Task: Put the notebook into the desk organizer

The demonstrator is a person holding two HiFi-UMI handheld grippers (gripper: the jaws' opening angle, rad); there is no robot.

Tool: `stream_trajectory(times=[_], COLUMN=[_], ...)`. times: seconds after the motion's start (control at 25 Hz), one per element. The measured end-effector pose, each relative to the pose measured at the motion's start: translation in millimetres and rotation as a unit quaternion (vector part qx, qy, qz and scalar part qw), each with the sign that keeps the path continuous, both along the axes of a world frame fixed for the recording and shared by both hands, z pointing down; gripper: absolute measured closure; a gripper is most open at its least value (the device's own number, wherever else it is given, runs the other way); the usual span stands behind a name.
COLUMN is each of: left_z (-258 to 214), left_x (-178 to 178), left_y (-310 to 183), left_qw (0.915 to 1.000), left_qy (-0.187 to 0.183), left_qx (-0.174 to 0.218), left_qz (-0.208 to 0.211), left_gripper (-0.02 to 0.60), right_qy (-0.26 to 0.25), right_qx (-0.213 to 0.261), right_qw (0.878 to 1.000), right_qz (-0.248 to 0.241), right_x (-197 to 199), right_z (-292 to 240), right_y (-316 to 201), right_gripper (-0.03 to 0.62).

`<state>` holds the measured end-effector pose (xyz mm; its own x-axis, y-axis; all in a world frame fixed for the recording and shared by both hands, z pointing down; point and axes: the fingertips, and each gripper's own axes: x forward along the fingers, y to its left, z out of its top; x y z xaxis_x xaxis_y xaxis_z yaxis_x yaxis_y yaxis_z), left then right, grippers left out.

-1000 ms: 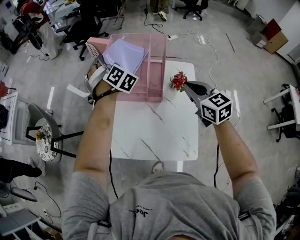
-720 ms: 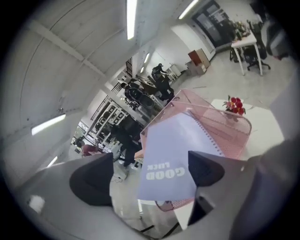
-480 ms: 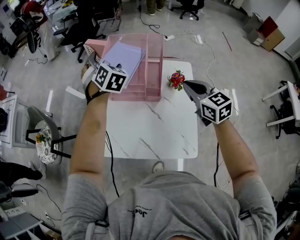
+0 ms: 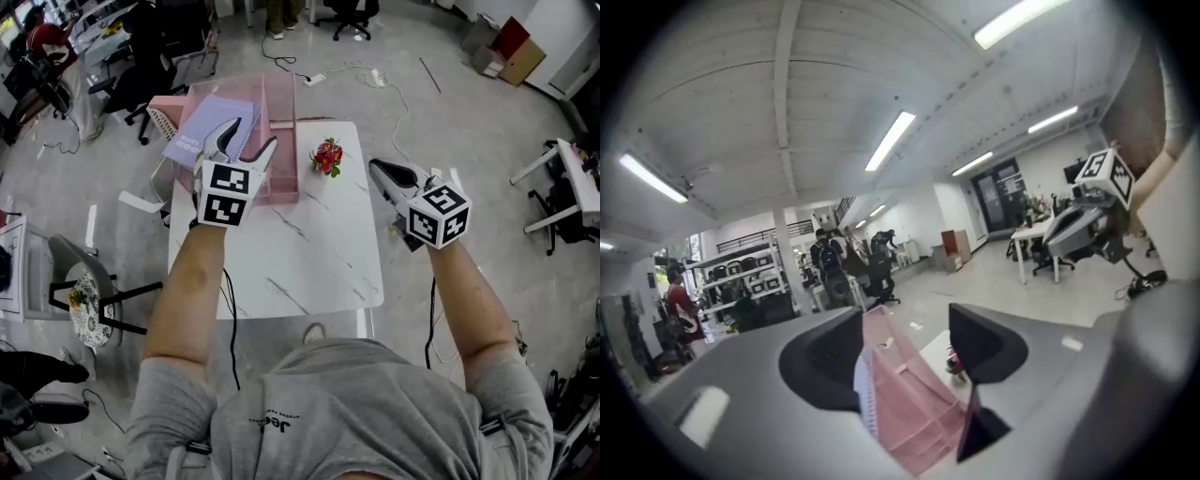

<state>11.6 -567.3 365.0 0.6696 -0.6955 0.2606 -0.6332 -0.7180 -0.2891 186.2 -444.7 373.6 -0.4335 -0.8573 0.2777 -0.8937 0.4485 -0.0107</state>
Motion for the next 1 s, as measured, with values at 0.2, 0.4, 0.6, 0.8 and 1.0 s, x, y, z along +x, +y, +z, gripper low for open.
stream_trajectory(times=[0.2,0.4,0.6,0.8,1.0], left_z=[2.7,-5.0,-20.9,-17.9,-0.4], left_x=[72.1,145.9,228.0,295.8,343.8], left_y=[56.4,128.8,231.0,348.5,453.9], left_qw=[0.9951,0.98,0.9507,0.9204,0.8986], left_qy=[0.037,0.095,0.149,0.185,0.181], left_qx=[-0.002,-0.014,-0.031,-0.075,-0.112], left_qz=[0.091,0.174,0.27,0.336,0.384], left_gripper=[0.337,0.427,0.498,0.523,0.523], right_qy=[-0.011,-0.019,-0.026,-0.032,-0.027], right_qx=[0.02,0.033,0.046,0.052,0.05], right_qw=[0.998,0.992,0.979,0.967,0.956], right_qz=[0.057,0.123,0.199,0.247,0.289], right_x=[55.2,119.6,190.6,248.2,283.7], right_z=[-11.4,-18.6,-32.1,-33.0,-23.8], right_y=[52.7,129.6,240.7,360.4,468.2], right_gripper=[0.592,0.592,0.592,0.592,0.592])
